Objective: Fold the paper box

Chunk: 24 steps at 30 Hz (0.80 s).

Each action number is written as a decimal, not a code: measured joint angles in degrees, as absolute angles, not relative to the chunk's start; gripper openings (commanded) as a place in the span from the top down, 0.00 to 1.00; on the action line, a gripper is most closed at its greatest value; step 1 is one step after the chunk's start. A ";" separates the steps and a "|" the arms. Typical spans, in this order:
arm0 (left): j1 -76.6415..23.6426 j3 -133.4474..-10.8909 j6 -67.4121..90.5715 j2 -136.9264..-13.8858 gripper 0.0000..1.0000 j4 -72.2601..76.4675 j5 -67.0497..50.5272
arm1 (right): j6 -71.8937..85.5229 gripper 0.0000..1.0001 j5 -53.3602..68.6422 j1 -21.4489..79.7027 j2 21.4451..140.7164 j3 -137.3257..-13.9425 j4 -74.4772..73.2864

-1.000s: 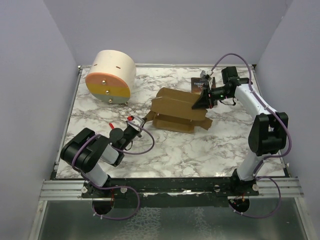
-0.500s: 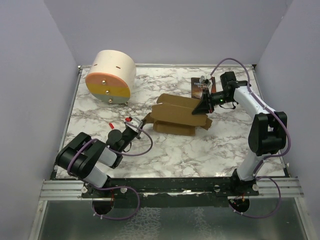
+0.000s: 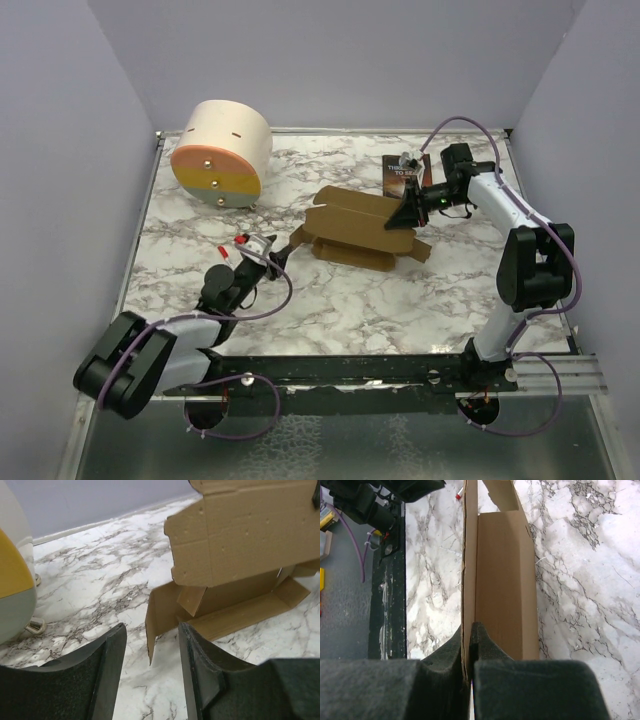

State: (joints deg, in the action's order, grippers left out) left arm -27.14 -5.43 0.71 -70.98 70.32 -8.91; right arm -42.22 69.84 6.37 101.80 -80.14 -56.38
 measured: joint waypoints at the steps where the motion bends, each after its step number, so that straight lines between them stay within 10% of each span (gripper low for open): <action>1: -27.14 -5.41 1.41 -68.97 0.40 68.64 -8.25 | -42.26 0.99 69.82 6.37 101.80 -80.14 -56.38; 5: -27.11 -6.17 6.00 -58.78 0.40 58.39 -2.87 | -42.35 0.99 69.78 6.37 101.80 -79.99 -56.38; 11: -24.16 -13.58 11.29 -54.48 0.67 43.09 1.13 | -42.96 0.99 69.78 6.37 101.80 -79.75 -56.55; 24: -12.91 -25.17 20.03 -82.26 0.68 44.05 -18.26 | -43.53 0.99 69.80 6.37 101.80 -79.75 -56.60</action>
